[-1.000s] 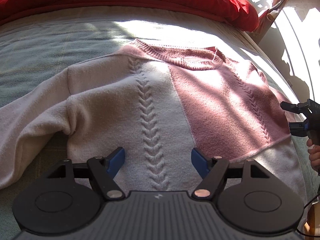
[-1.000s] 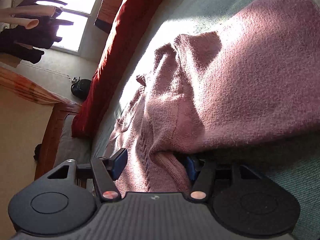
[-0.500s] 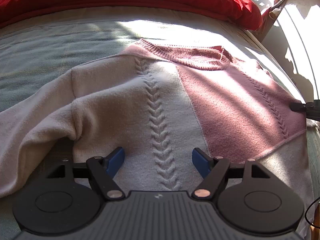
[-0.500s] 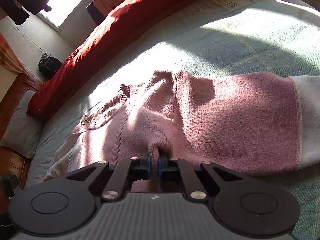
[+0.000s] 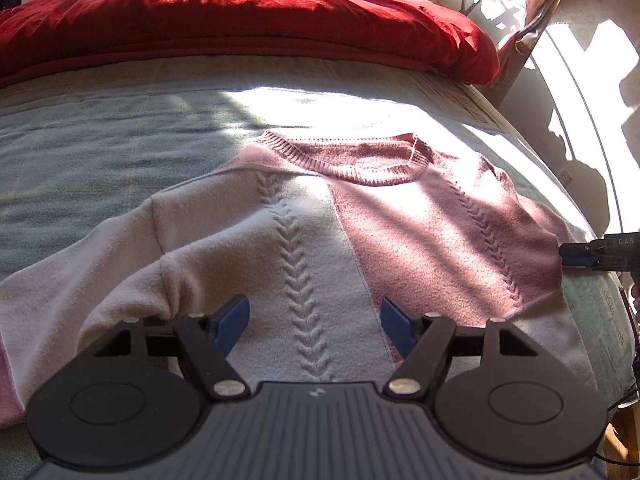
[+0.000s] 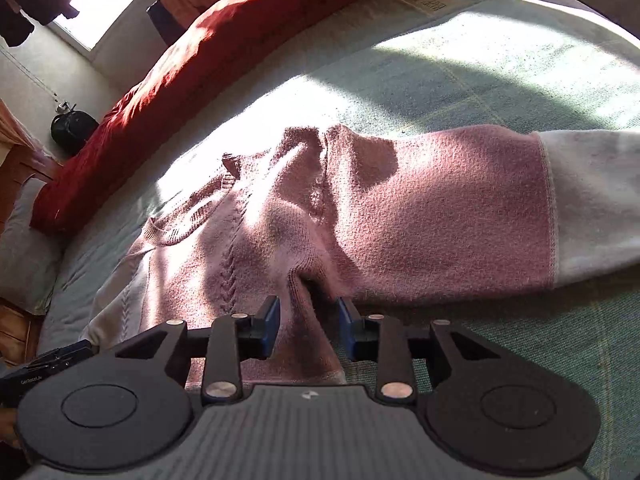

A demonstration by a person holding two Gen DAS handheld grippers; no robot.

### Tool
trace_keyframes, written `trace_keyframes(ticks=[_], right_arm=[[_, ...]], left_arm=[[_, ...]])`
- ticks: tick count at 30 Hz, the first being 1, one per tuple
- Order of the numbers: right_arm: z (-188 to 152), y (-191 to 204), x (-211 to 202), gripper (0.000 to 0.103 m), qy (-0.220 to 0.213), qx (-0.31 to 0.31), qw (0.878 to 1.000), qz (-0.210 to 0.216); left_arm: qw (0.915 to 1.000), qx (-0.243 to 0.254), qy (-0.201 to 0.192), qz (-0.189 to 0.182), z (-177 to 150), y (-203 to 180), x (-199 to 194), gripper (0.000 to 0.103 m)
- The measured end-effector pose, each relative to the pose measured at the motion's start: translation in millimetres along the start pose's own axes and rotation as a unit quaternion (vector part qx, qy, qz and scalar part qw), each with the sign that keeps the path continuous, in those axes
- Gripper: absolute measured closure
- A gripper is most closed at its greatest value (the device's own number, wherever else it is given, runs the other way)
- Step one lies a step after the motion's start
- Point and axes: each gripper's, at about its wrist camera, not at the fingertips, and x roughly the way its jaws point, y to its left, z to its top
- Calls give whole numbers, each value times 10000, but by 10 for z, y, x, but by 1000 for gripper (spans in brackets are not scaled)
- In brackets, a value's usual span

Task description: Fold clothes

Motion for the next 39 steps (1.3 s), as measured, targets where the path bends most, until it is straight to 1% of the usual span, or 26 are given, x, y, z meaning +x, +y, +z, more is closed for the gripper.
trace_keyframes(ticks=[1,3,5,8,10,11,12,13,16,17,19,21,26,29,30,31,32,33,34,35,36,38,39], right_arm=[[0,17,-61,68,-30,-42,10000,22],[15,23,-154,67,-103,-50,9999,77],[39,26,-222,63,-179,-46,9998,106],[52,2,-234,63,-239,-3,9997,100],[33,-31,-212,63,-217,25,9997,80],[22,-48,-195,63,-191,16,9998,55],[12,-64,-177,63,-165,8,9999,31],[0,-82,-155,63,-135,3,9999,26],[-23,-114,-89,63,-97,22,9999,47],[-29,-116,-67,63,-92,29,9999,84],[-41,-100,-29,63,-105,39,9998,149],[-47,-72,15,61,-78,27,9998,195],[-89,26,101,61,1,-114,9998,173],[-118,88,144,61,46,-207,9997,141],[-124,103,150,61,50,-235,9996,121],[-128,115,151,61,51,-250,9996,114],[-133,125,149,60,50,-260,9996,116],[-137,134,149,60,53,-273,9995,112],[-139,143,149,60,54,-290,9995,95],[-143,152,147,60,54,-311,9995,74],[-146,160,145,60,56,-330,9994,67],[-150,175,137,60,42,-355,9993,59],[-152,183,133,60,40,-373,9993,60]], left_arm=[[10000,56,-42,12,91,5,-15,36],[9995,208,-182,159,298,55,15,36],[9989,213,-226,339,530,187,140,36],[9978,-94,-189,624,792,517,408,36],[9970,-375,-49,672,872,760,584,43],[9964,-527,53,658,888,877,668,43],[9962,-590,106,635,876,955,725,45],[9961,-628,144,608,857,1022,774,45],[9964,-570,377,502,773,1112,915,45],[9965,-607,452,360,735,1131,948,45],[9971,-548,497,191,663,1123,974,45],[9974,-424,573,123,609,1091,1012,44],[9969,48,736,262,524,949,1074,43],[9945,312,906,426,548,836,1058,45],[9935,437,952,448,552,784,1042,54],[9923,570,994,460,555,729,1024,69],[9913,690,995,507,552,673,996,76],[9899,836,958,631,542,613,968,81],[9880,992,875,797,535,554,938,84],[9856,1150,780,968,530,497,907,84],[9842,1209,704,1089,535,469,879,85],[9799,1281,397,1477,615,458,814,86],[9803,1206,311,1530,664,484,790,86]])
